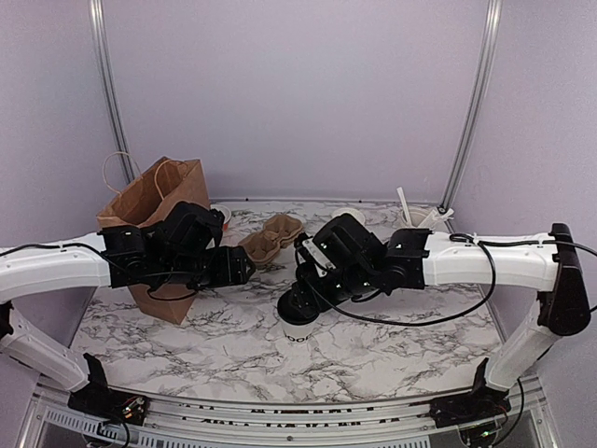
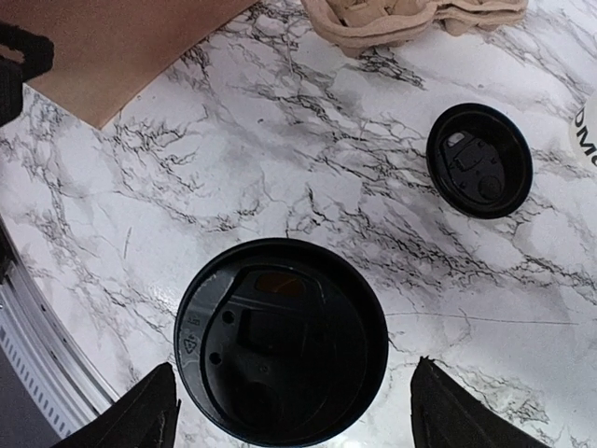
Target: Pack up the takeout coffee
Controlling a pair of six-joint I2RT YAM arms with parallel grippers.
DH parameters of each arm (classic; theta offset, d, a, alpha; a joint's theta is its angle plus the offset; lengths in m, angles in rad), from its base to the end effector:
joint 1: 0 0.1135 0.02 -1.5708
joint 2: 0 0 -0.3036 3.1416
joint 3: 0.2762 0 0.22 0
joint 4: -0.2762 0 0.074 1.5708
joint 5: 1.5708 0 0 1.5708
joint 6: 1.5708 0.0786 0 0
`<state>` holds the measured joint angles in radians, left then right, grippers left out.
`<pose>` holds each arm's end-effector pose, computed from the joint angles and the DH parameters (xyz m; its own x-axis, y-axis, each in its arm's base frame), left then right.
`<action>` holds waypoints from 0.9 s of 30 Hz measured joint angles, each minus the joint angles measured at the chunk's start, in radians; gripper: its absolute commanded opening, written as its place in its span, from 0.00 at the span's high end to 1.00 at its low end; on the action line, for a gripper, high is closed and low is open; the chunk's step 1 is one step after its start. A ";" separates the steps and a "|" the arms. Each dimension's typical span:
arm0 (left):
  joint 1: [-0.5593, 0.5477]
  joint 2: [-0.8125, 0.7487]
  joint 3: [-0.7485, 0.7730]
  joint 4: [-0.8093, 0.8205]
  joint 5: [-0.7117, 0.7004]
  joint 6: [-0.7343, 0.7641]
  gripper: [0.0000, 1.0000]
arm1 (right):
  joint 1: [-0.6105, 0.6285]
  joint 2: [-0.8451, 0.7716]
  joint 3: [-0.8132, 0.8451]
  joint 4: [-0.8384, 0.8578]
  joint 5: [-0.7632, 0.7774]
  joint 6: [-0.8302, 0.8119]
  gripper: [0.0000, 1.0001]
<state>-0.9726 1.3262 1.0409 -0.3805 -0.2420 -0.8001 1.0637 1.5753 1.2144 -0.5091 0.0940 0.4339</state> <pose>0.1759 -0.2246 0.3132 -0.7418 -0.1484 -0.6540 0.2354 0.8556 -0.4611 0.1710 0.2925 0.2821 -0.6903 -0.3807 -0.6152 -0.6069 0.7676 0.2060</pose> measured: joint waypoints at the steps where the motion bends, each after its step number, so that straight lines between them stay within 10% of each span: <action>1: 0.001 0.000 -0.002 -0.002 -0.003 0.000 0.21 | 0.010 0.015 0.011 -0.018 0.015 -0.002 0.16; 18: 0.006 0.000 -0.020 -0.008 0.006 0.005 0.21 | 0.040 0.095 0.101 -0.113 0.095 -0.015 0.23; 24: 0.006 0.000 -0.028 -0.006 0.021 0.005 0.20 | -0.020 -0.014 -0.008 0.020 -0.098 0.010 0.93; 27: 0.006 0.000 -0.029 -0.005 0.030 0.005 0.20 | -0.106 -0.129 -0.134 0.156 -0.254 0.061 1.00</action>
<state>-0.9665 1.3262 1.0119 -0.3859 -0.2123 -0.7948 0.9581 1.4467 1.0805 -0.3534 -0.1604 0.4946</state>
